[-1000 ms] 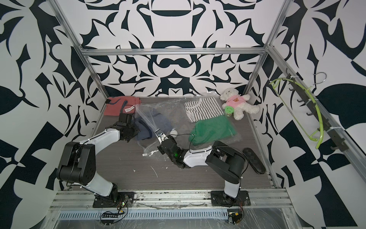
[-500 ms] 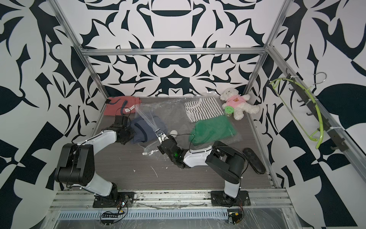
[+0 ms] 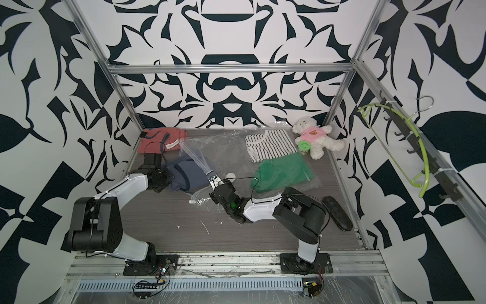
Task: Take the tank top out of the vacuum bag
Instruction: Take out the tank top from the vacuum bag.
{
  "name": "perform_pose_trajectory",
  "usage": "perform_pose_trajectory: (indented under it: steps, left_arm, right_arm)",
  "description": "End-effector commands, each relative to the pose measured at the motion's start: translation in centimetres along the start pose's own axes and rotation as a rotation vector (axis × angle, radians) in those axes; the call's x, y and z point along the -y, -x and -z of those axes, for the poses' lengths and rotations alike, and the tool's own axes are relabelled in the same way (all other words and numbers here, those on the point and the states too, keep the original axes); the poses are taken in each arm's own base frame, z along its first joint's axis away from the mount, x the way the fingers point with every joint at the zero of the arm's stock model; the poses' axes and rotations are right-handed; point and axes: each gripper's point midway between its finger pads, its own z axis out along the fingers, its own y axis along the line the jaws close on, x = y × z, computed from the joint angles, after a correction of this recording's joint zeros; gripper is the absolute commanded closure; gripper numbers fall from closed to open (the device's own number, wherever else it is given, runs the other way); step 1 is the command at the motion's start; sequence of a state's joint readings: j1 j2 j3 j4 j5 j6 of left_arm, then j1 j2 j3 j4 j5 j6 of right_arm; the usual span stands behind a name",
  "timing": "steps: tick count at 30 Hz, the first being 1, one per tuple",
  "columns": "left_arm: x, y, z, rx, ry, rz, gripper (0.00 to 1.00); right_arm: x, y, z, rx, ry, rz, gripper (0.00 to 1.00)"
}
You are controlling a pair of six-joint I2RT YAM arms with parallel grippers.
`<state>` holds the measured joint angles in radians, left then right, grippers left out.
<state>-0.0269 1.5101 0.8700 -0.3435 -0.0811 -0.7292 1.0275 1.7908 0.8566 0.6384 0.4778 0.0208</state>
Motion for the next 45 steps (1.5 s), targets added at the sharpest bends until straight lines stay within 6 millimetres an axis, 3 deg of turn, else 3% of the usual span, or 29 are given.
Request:
perform_pose_trajectory:
  steps: [1, 7, 17, 19, 24, 29, 33, 39, 43, 45]
  left_arm:
    - [-2.9, -1.5, -0.7, -0.053, 0.059, 0.032, 1.0]
    - [-5.9, -1.3, -1.6, -0.049, 0.093, 0.124, 1.0]
    - [-6.8, -0.6, -2.1, -0.048, 0.145, 0.112, 1.0]
    - [-7.2, 0.0, -1.6, -0.025, 0.174, 0.084, 0.84]
    - [-7.8, 2.7, 1.5, 0.095, 0.241, 0.036, 0.59]
    - [-6.9, 4.9, 4.8, 0.176, 0.246, 0.011, 0.55]
    - [-4.0, 4.0, 4.9, 0.162, 0.154, -0.021, 0.53]
    - [1.3, 0.7, 2.7, 0.078, 0.021, -0.045, 0.53]
    - [1.9, -0.7, 0.0, 0.012, -0.006, -0.001, 0.53]
    - [1.2, -0.9, -1.0, 0.007, 0.022, -0.003, 0.53]
  right_arm:
    - [0.4, 2.1, -0.2, 0.043, -0.035, -0.012, 0.93]
    - [0.4, 2.1, -0.2, 0.043, -0.037, -0.012, 0.93]
    - [0.5, 2.1, -0.2, 0.042, -0.045, -0.011, 0.94]
    - [0.6, 2.1, -0.2, 0.042, -0.046, -0.01, 0.93]
    - [0.7, 2.1, -0.2, 0.042, -0.049, -0.012, 0.93]
    - [0.7, 2.1, -0.2, 0.04, -0.049, -0.01, 0.93]
    - [0.7, 2.0, -0.2, 0.038, -0.051, -0.01, 0.93]
    - [0.7, 2.0, -0.3, 0.039, -0.053, -0.009, 0.93]
    - [0.7, 2.1, -0.2, 0.039, -0.051, -0.009, 0.93]
    - [0.7, 2.1, -0.1, 0.039, -0.051, -0.008, 0.93]
